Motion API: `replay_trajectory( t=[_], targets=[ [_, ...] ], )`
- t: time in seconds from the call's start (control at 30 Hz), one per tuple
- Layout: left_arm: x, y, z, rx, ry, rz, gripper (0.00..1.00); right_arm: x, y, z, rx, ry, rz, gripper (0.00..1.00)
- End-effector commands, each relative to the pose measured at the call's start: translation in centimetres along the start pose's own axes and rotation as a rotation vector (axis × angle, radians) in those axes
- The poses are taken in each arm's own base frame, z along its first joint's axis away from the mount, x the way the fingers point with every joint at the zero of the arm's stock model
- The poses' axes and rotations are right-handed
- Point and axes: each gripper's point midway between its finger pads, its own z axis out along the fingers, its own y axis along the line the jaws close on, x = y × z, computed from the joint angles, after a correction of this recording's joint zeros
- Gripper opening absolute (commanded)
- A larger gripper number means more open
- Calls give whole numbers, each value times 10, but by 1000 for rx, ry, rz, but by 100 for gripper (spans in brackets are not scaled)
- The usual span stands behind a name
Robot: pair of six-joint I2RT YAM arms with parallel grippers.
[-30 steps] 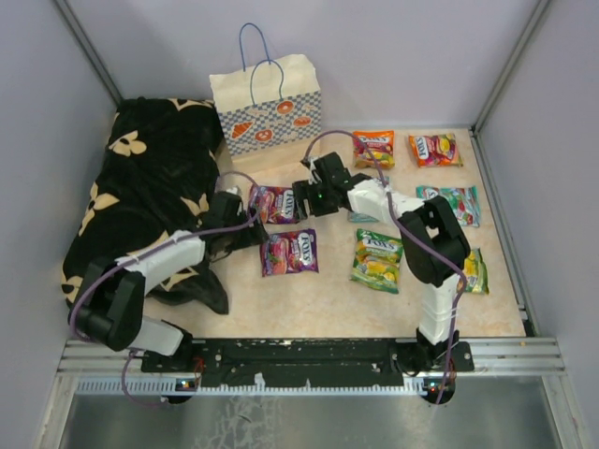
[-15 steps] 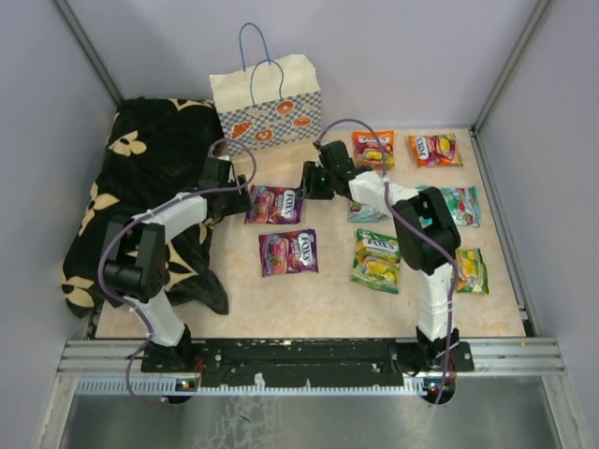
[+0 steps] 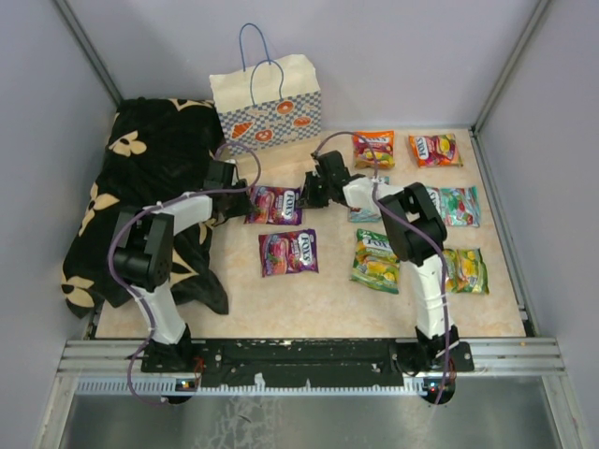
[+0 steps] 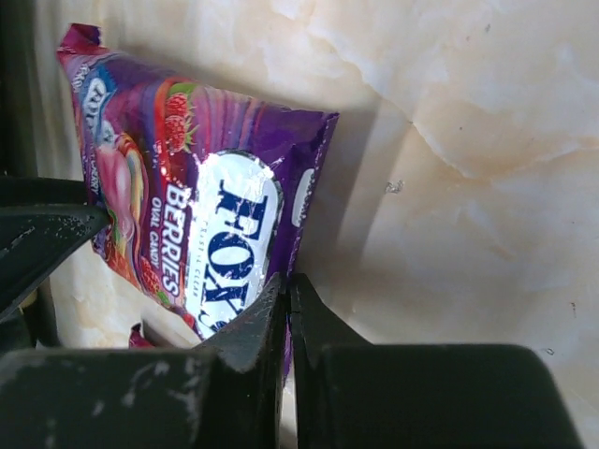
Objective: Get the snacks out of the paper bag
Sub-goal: Adjust the snack at the center of the board, then reset both arms
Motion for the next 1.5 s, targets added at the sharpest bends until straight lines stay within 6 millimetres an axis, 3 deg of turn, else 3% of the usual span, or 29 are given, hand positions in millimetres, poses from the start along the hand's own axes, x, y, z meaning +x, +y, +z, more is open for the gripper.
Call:
replay_trajectory(
  t=[0.0,0.37,0.57,0.63,0.7,0.8,0.9,1.0,1.17,1.3,1.47],
  targets=[
    [-7,-16,8,71,-12,8,49,-14,5,4,-53,-36,12,0],
    [-3,-55,8,186,-4,20,45,-42,-28,-15,-17,-85,54,0],
    [-3,-62,13,192,6,28,46,-47,-37,-21,-8,-91,60,0],
    [-8,-62,10,187,-7,36,46,-53,-36,-26,-23,-100,59,14],
    [-16,-61,5,172,-24,63,51,-62,-34,-36,-38,-115,49,38],
    [-37,-61,-10,155,-72,119,67,-84,-25,-56,-62,-145,5,72],
    [-70,-68,-36,156,-157,175,90,-109,-6,-87,-101,-187,-60,98],
    [-99,-76,-65,159,-236,208,99,-125,13,-116,-122,-220,-118,99],
    [-132,-75,-123,138,-391,200,100,-130,35,-167,-104,-277,-163,99],
    [-153,-65,-184,112,-589,192,100,-126,43,-219,-47,-421,-196,99],
    [-157,-47,-250,81,-800,173,100,-109,21,-286,139,-634,-203,99]
  ],
)
